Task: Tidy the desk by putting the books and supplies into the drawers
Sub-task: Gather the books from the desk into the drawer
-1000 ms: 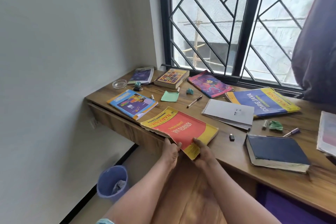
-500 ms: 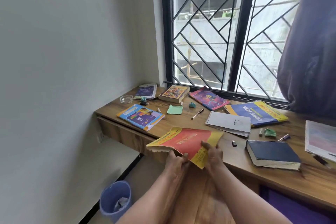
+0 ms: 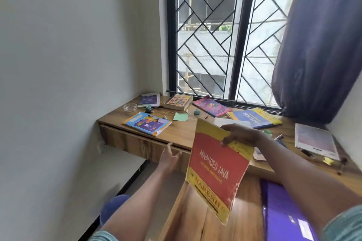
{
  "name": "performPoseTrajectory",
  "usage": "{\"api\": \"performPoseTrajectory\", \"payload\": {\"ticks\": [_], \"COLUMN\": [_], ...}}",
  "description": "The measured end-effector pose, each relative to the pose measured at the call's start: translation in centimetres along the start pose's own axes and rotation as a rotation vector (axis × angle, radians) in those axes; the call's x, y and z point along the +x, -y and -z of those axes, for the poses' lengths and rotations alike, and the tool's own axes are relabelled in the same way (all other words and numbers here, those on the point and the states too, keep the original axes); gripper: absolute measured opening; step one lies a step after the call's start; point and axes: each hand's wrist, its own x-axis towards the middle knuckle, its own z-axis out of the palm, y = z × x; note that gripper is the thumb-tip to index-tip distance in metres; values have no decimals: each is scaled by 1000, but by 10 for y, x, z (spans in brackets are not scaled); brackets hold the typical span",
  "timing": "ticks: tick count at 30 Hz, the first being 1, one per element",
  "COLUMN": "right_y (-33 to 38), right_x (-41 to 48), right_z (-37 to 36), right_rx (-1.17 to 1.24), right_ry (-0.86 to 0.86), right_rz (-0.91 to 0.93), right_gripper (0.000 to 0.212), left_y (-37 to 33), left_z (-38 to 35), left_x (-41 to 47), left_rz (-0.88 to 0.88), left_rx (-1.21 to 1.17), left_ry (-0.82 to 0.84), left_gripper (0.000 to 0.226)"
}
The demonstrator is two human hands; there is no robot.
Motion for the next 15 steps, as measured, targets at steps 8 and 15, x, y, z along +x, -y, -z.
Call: {"api": "performPoseTrajectory", "payload": {"ticks": [8,15], "right_y": [-38,-118], "right_x": [-36,-31], "right_z": [18,43], "right_rx": [156,338], "right_ry": [221,147], "right_rz": [-150,-242], "right_gripper": [39,67], "left_y": [29,39], "left_z": [-64,-110], "left_x": [-23,-27], "left_rz": [62,197], "left_rx": [-419,-401], "left_ry": [350,374], "left_gripper": [46,32]}}
